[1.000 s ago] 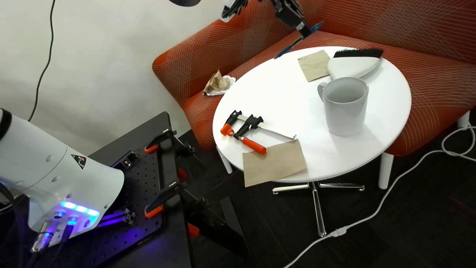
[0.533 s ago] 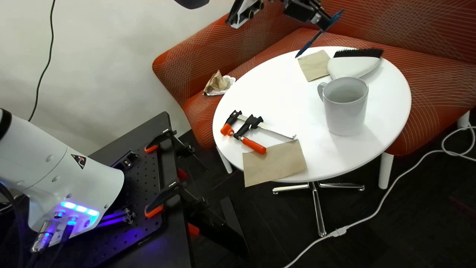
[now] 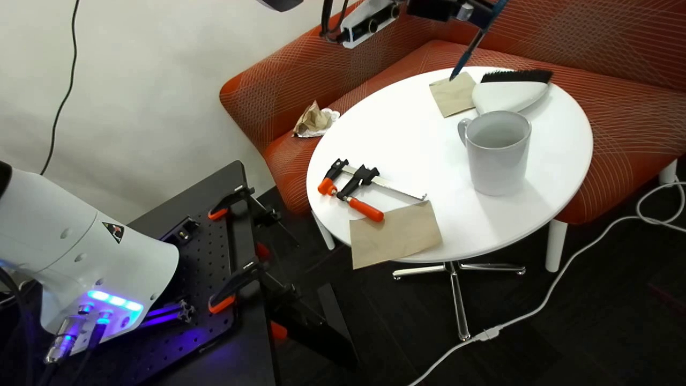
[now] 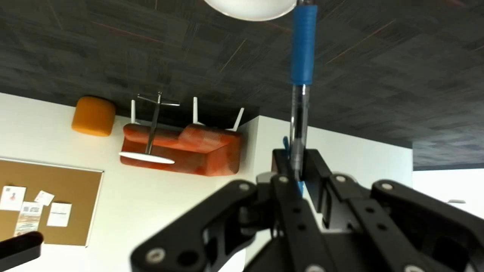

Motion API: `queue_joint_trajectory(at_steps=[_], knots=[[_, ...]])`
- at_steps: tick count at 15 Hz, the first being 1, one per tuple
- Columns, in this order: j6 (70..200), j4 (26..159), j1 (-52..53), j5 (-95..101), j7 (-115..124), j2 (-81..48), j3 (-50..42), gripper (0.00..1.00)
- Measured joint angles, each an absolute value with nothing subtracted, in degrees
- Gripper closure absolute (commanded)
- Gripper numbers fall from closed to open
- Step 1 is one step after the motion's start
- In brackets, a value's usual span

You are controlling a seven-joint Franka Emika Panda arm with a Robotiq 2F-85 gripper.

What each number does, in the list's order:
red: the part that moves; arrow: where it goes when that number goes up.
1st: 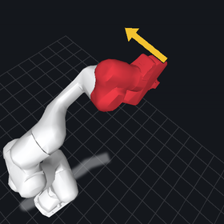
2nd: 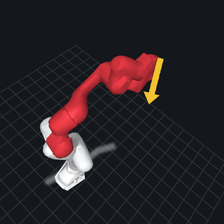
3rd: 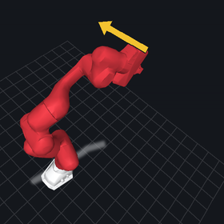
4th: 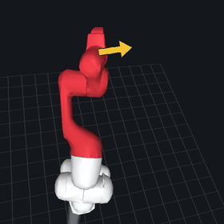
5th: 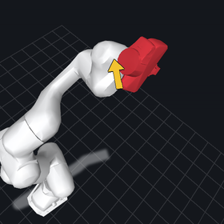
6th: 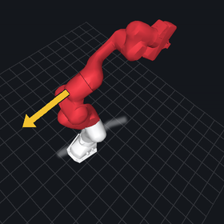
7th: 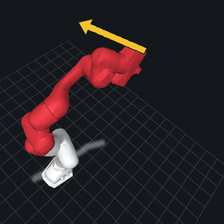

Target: Remove the pen from the mug, move the mug forward then put the pen back into the mug.

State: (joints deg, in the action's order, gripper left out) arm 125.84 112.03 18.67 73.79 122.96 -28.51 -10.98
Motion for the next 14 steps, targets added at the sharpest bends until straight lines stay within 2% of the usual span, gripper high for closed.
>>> queue_joint_trajectory(at_steps=[6, 14], knots=[[114.3, 110.6, 14.6, 78.9, 132.0, -30.1, -5.0, 0.96], [105.9, 107.4, 12.2, 80.4, 137.5, -35.1, -2.0, 0.96]])
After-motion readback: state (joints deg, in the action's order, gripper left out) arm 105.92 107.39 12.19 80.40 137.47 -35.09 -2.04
